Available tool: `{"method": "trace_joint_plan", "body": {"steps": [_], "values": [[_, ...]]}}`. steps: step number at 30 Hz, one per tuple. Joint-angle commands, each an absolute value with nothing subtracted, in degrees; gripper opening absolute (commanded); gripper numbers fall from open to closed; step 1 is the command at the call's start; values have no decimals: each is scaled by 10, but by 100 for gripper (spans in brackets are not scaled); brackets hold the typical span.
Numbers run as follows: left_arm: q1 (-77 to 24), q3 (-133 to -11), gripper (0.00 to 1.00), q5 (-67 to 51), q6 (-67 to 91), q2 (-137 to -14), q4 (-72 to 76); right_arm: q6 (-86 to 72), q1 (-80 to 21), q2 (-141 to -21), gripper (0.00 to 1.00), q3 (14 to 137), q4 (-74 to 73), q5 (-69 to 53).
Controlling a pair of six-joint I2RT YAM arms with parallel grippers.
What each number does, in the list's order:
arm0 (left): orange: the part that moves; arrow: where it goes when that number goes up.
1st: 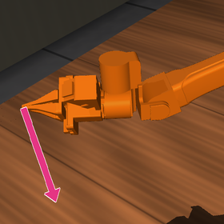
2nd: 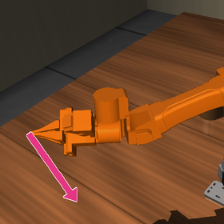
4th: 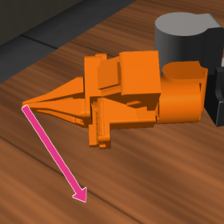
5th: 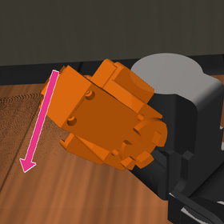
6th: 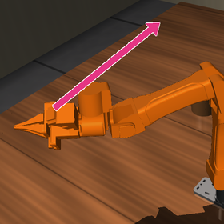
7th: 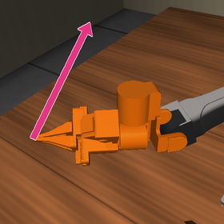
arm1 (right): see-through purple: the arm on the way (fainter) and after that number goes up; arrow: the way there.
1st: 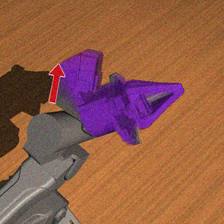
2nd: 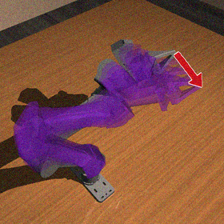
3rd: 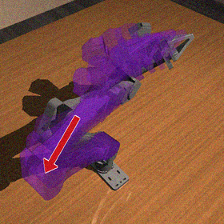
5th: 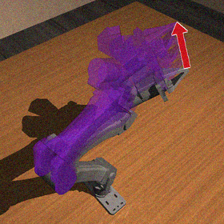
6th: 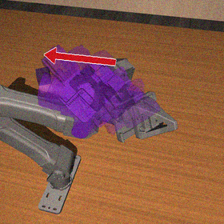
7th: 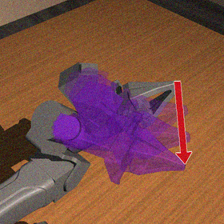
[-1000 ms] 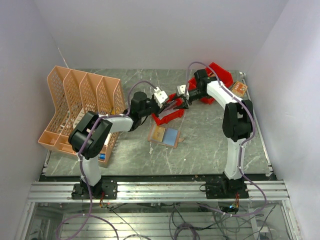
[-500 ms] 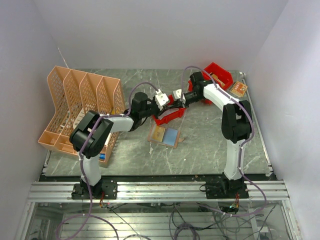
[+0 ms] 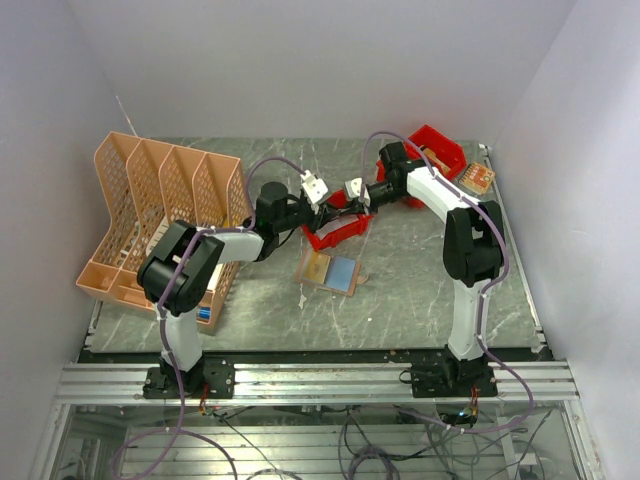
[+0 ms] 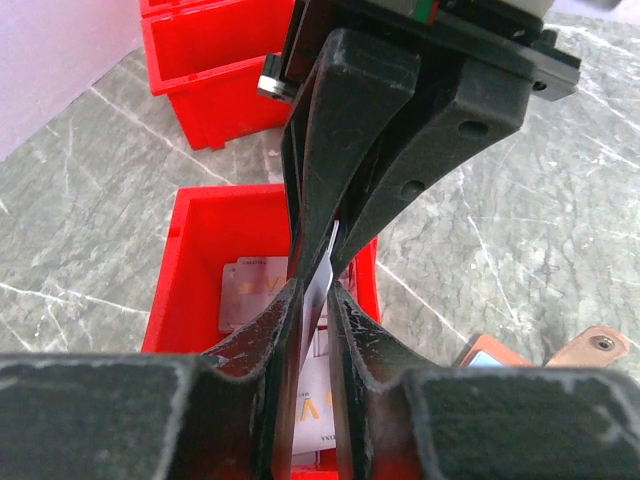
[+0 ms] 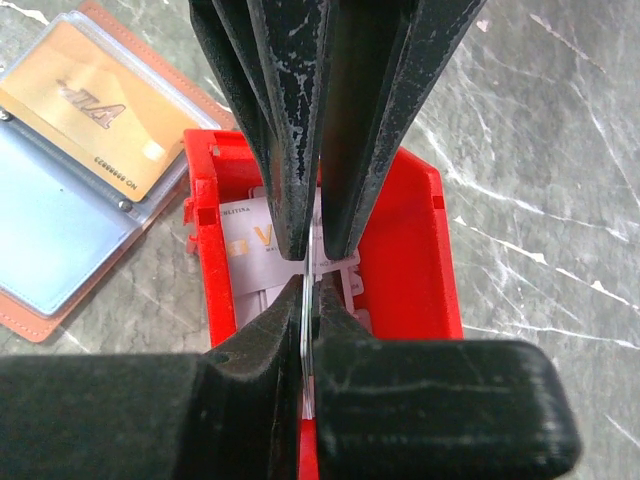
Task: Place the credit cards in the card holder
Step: Pick up the credit card from the storage box.
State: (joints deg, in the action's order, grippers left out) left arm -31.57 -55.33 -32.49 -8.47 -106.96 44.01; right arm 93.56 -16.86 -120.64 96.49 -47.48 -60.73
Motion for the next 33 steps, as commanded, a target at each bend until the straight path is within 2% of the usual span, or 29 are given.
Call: {"method": "trace_joint_plan", "body": {"steps": [1, 5, 9, 19, 20, 24, 27, 33], "values": [[-312, -566, 26, -360, -65, -1079, 500, 948, -170, -1214, 0, 980, -500, -612], [-312, -569, 22, -376, -46, -1088, 518, 952, -170, -1218, 0, 984, -508, -609], [-312, -584, 7, -384, -50, -1097, 490, 949, -170, -1220, 0, 987, -509, -612], [-312, -586, 7, -341, -93, -1091, 455, 890, -170, -1226, 0, 984, -458, -600], [-311, -587, 7, -336, -94, -1094, 454, 882, -170, -1228, 4, 984, -452, -599], [-312, -587, 7, -309, -100, -1096, 462, 848, -170, -1230, 32, 981, -424, -585], [-311, -581, 7, -283, -97, -1092, 471, 797, -170, -1227, 48, 974, -391, -568], [-305, -563, 7, -241, -63, -1067, 489, 736, -163, -1208, 65, 971, -366, -566]]}}
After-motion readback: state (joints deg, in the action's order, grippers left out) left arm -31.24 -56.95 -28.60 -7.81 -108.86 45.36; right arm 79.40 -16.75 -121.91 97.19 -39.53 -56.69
